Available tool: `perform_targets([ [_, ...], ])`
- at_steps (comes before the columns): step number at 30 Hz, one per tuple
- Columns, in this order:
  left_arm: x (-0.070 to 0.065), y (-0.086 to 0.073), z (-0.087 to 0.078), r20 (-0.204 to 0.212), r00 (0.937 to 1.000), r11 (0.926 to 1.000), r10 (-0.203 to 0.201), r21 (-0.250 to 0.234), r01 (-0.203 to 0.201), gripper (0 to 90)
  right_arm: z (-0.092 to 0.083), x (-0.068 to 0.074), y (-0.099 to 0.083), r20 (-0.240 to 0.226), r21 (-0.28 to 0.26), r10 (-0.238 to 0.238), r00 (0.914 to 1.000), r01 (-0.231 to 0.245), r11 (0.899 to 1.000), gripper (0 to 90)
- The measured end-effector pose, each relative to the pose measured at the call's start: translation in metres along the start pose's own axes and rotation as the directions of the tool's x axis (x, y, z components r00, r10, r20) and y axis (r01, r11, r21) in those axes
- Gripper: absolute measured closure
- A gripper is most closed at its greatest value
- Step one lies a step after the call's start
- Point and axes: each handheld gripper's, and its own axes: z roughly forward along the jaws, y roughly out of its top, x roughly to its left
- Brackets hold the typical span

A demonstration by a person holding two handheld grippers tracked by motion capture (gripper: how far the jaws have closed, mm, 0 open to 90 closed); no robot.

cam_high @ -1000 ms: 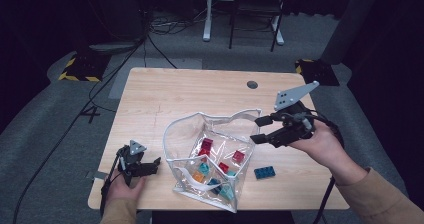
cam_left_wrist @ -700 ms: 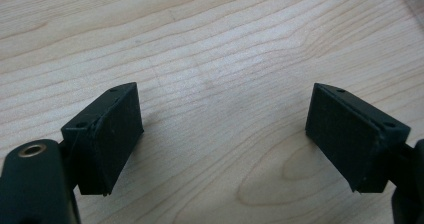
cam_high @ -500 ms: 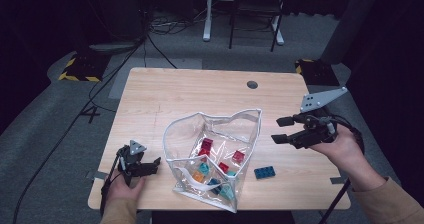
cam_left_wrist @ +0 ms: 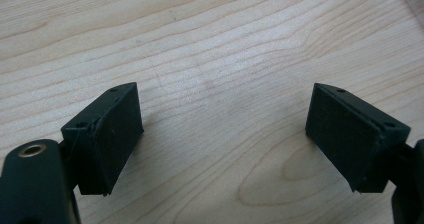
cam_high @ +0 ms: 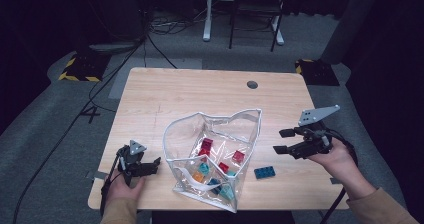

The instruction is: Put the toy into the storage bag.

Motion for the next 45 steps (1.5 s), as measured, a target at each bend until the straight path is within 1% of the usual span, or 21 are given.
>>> perform_targets([
  [2,0.000,0.000,0.000,0.000,1.0000,1.0000,0.000,0.000,0.000,15.3,0.005,-0.002,-0.007,0.001,0.000,0.009,1.0000,-0.009,1.000,33.1],
  [5,0.000,0.000,0.000,0.000,1.0000,1.0000,0.000,0.000,0.000,15.3,0.014,-0.004,-0.018,0.001,0.015,0.019,0.9998,-0.019,1.000,32.9],
  [11,0.000,0.000,0.000,0.000,1.0000,1.0000,0.000,0.000,0.000,15.3,0.033,-0.008,-0.038,-0.014,0.046,0.042,0.9990,-0.042,0.998,32.1],
  [19,0.000,0.000,0.000,0.000,1.0000,1.0000,0.000,0.000,0.000,15.3,0.061,-0.008,-0.062,-0.034,0.090,0.064,0.9974,-0.061,0.994,32.4],
  [24,0.000,0.000,0.000,0.000,1.0000,1.0000,0.000,0.000,0.000,15.3,0.078,-0.006,-0.072,-0.047,0.132,0.058,0.9972,-0.051,0.990,32.9],
  [26,0.000,0.000,0.000,0.000,1.0000,1.0000,0.000,0.000,0.000,15.3,0.084,-0.005,-0.076,-0.046,0.143,0.052,0.9976,-0.045,0.989,33.2],
  [29,0.000,0.000,0.000,0.000,1.0000,1.0000,-0.001,0.000,0.001,15.3,0.091,-0.005,-0.079,-0.042,0.162,0.046,0.9980,-0.039,0.986,33.3],
  [30,0.000,0.000,0.000,0.000,1.0000,1.0000,0.000,0.000,0.000,15.3,0.092,-0.005,-0.080,-0.052,0.164,0.047,0.9976,-0.037,0.986,33.3],
  [31,0.000,0.000,0.000,0.000,1.0000,1.0000,0.000,0.000,0.000,15.3,0.094,-0.006,-0.081,-0.053,0.167,0.044,0.9976,-0.035,0.985,33.4],
  [33,0.000,0.000,0.000,0.000,1.0000,1.0000,-0.001,0.000,0.001,15.3,0.097,-0.006,-0.083,-0.037,0.180,0.033,0.9988,-0.026,0.983,33.7],
  [37,0.000,0.000,0.000,-0.001,1.0000,1.0000,0.000,0.000,0.000,15.3,0.104,-0.005,-0.085,-0.036,0.202,0.027,0.9990,-0.019,0.979,34.5],
  [39,0.000,0.000,0.000,0.000,1.0000,1.0000,-0.001,0.000,0.001,15.3,0.107,-0.004,-0.086,-0.029,0.210,0.011,0.9995,-0.005,0.978,35.3],
  [41,0.000,0.000,0.000,0.000,1.0000,1.0000,0.000,0.000,0.000,15.3,0.107,-0.001,-0.086,-0.016,0.210,-0.006,0.9999,0.009,0.978,38.1],
  [43,0.000,0.000,0.000,0.000,1.0000,1.0000,0.000,0.000,0.000,15.3,0.107,0.000,-0.087,0.003,0.212,-0.025,0.9997,0.024,0.977,44.1],
  [45,0.000,0.000,0.000,0.000,1.0000,1.0000,-0.001,0.000,0.001,15.3,0.106,0.001,-0.087,0.022,0.214,-0.039,0.9990,0.033,0.976,48.0],
])
